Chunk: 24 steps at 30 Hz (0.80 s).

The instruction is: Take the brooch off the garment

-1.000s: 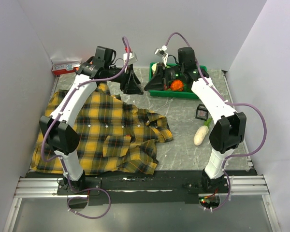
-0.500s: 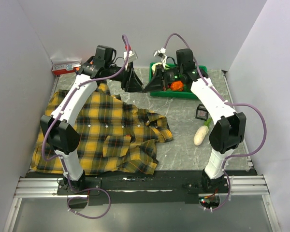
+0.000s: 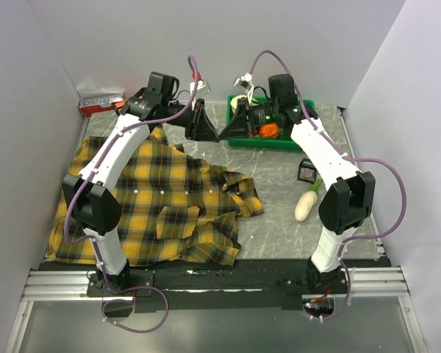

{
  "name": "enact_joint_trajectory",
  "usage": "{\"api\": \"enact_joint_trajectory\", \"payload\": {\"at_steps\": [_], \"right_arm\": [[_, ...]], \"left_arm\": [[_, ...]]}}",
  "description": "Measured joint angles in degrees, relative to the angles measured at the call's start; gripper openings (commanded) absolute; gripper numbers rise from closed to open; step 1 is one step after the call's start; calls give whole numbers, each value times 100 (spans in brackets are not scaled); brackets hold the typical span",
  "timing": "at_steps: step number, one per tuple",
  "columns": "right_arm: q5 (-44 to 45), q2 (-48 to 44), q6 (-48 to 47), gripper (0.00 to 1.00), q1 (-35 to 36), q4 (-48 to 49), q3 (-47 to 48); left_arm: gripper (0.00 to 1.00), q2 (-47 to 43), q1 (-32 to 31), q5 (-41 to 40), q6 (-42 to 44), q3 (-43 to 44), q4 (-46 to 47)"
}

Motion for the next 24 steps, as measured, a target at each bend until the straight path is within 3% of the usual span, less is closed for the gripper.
{"api": "enact_joint_trajectory", "payload": {"at_steps": [5, 9, 14, 19, 24], "right_arm": [[74, -13, -293, 2, 24, -173, 2], [214, -50, -660, 2, 83, -446, 63], [597, -96, -1499, 1, 216, -1084, 411], [1016, -127, -2411, 1, 387, -1598, 841], [1178, -203, -2763, 1, 446, -1759, 905]], "left_arm": [[16, 0, 9, 13, -11, -52, -9], [2, 11, 31, 85, -37, -72, -59], [1, 11, 118, 330, -289, -170, 59], [15, 20, 238, 682, -614, -197, 299], [40, 20, 247, 739, -612, -201, 317]]}}
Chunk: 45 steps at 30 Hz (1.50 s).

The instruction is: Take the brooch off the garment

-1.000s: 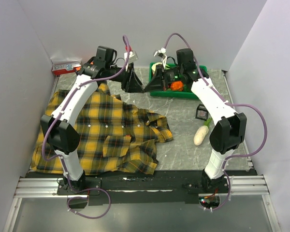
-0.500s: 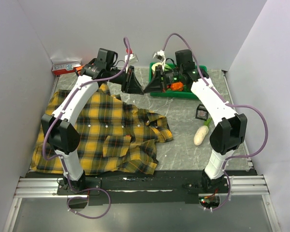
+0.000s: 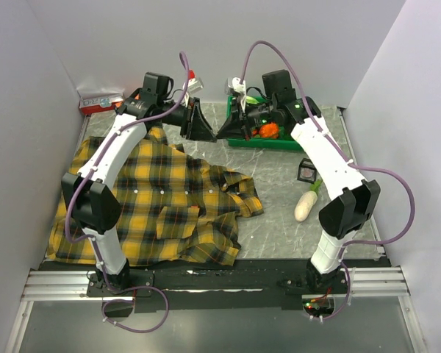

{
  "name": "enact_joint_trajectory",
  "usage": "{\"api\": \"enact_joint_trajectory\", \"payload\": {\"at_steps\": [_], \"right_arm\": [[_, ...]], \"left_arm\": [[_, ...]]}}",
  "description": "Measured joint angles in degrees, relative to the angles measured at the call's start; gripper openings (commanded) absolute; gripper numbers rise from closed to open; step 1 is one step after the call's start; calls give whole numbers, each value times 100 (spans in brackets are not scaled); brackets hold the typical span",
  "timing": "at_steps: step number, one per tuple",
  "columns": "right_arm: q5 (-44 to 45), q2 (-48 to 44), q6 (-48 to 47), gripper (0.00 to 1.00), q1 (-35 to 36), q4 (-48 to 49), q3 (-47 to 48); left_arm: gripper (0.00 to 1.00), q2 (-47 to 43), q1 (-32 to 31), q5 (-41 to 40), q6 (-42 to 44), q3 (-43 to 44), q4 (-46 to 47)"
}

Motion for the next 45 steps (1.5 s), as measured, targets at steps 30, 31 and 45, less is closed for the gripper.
{"api": "enact_joint_trajectory", "payload": {"at_steps": [30, 31, 45], "right_arm": [[-415, -13, 1058, 1, -76, 343, -94], [-413, -13, 1102, 1, -87, 391, -111], [-472, -13, 1510, 1, -195, 778, -212]], "left_arm": [[48, -319, 76, -518, 1228, -293, -444], [47, -319, 76, -542, 1172, -293, -400], [49, -544, 105, -601, 234, -695, 673]]}}
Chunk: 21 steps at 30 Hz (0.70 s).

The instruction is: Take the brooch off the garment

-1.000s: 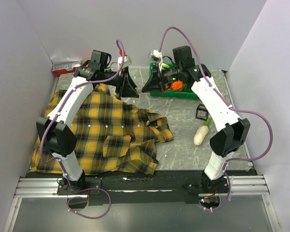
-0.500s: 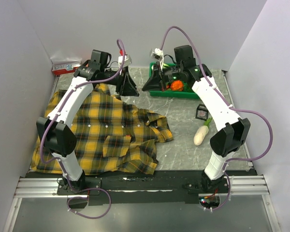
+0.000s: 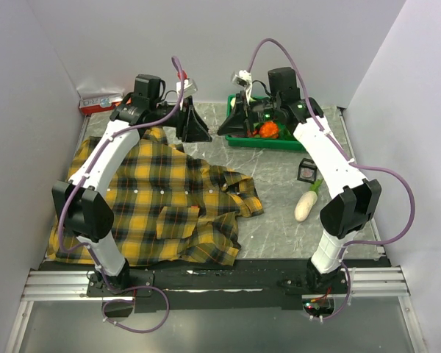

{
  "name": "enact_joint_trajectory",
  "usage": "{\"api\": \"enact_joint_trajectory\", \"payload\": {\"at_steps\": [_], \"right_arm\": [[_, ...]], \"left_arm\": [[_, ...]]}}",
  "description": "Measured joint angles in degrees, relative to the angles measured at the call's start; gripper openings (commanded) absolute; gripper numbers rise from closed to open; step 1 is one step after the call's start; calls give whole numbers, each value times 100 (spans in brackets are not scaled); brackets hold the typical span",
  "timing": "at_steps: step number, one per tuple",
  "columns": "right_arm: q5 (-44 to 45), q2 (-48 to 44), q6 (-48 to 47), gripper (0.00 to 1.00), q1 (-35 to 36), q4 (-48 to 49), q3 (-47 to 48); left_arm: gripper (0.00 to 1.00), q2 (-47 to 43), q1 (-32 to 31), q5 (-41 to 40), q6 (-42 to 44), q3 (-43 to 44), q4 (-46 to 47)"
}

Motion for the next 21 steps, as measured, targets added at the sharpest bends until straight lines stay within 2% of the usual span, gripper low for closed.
{"api": "enact_joint_trajectory", "payload": {"at_steps": [11, 21], "right_arm": [[-39, 0, 205, 0, -48, 87, -2], [-42, 13, 398, 0, -59, 101, -17]], "left_arm": [[52, -2, 9, 35, -116, 0, 188], [53, -2, -83, -120, 402, 179, -205]]}}
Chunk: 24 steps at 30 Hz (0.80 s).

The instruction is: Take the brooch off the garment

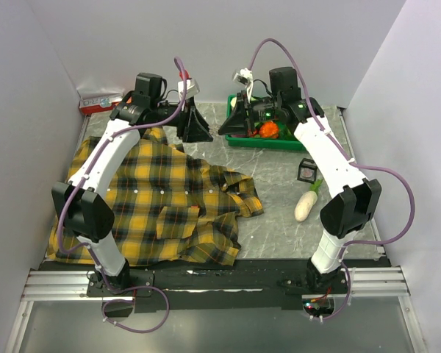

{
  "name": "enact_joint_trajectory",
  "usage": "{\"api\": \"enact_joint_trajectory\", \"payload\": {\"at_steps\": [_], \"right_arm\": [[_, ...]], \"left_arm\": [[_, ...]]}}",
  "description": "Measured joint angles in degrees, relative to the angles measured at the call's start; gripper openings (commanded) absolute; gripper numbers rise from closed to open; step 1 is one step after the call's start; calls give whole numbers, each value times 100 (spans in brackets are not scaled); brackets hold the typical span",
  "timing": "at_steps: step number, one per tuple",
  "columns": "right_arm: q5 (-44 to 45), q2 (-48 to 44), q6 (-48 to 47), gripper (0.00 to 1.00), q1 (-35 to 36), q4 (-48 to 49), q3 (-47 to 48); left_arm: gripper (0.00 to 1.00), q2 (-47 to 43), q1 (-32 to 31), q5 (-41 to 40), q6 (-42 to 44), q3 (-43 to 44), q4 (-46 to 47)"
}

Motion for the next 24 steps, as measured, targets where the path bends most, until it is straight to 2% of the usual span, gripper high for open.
{"api": "enact_joint_trajectory", "payload": {"at_steps": [9, 24], "right_arm": [[22, 20, 2, 0, -7, 11, 0], [166, 24, -4, 0, -85, 63, 0]], "left_arm": [[50, 2, -11, -109, 50, 26, -22], [51, 249, 7, 151, -984, 26, 546]]}}
